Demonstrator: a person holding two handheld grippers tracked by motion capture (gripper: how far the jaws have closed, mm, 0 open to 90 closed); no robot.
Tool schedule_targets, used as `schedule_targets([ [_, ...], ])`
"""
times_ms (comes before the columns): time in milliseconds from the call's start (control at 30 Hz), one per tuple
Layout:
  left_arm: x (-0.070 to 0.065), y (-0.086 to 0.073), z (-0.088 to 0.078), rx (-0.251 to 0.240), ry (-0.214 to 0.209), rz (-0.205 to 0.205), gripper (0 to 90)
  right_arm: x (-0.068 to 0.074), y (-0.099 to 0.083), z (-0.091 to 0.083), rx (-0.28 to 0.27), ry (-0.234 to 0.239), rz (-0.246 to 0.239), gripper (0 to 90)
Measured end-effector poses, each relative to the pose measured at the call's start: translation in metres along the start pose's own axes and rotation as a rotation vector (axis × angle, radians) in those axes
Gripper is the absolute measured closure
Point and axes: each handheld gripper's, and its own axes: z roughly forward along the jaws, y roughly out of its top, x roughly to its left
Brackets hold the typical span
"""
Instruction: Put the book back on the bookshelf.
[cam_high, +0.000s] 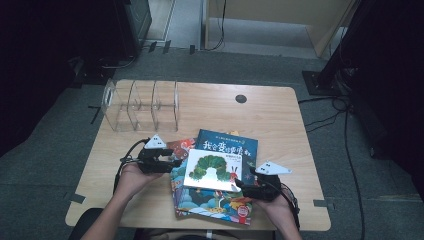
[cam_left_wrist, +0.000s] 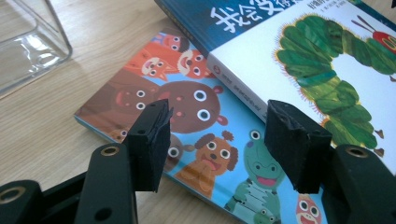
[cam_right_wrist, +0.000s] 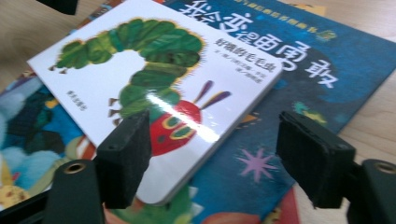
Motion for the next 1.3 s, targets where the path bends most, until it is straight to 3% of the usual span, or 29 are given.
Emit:
schedule_targets([
  [133,0.0,0.0,0.003,0.02,-0.002,-0.004,40.4,0.005,0.0,0.001,0.008,0.028,-0.01,22.8],
  [267,0.0,0.0,0.002,0.018,-0.001,0.001,40.6,0.011,-0.002,0.008,0.063,0.061,-0.031,19.5],
  [367,0.0,0.0,0.0,0.001,0.007,0.002,40.1,0.014,-0.004,0.011,0.093,0.05,-0.063,19.6],
  [533,0.0,0.0,-0.001,-0.003,0.014,0.005,38.9,0.015,-0.004,0.015,0.092,0.046,-0.107,18.8],
  [767,0.001,0.0,0.001,0.004,0.012,-0.004,38.6,0.007,-0.005,0.014,0.071,0.025,-0.083,22.8],
  [967,0.003,0.0,-0.001,0.01,0.027,-0.015,38.2,0.0,-0.003,0.014,0.063,0.025,-0.072,29.9],
  [1300,0.0,0.001,0.002,0.019,0.018,-0.014,42.5,-0.012,0.002,0.017,0.048,0.03,-0.058,39.6],
])
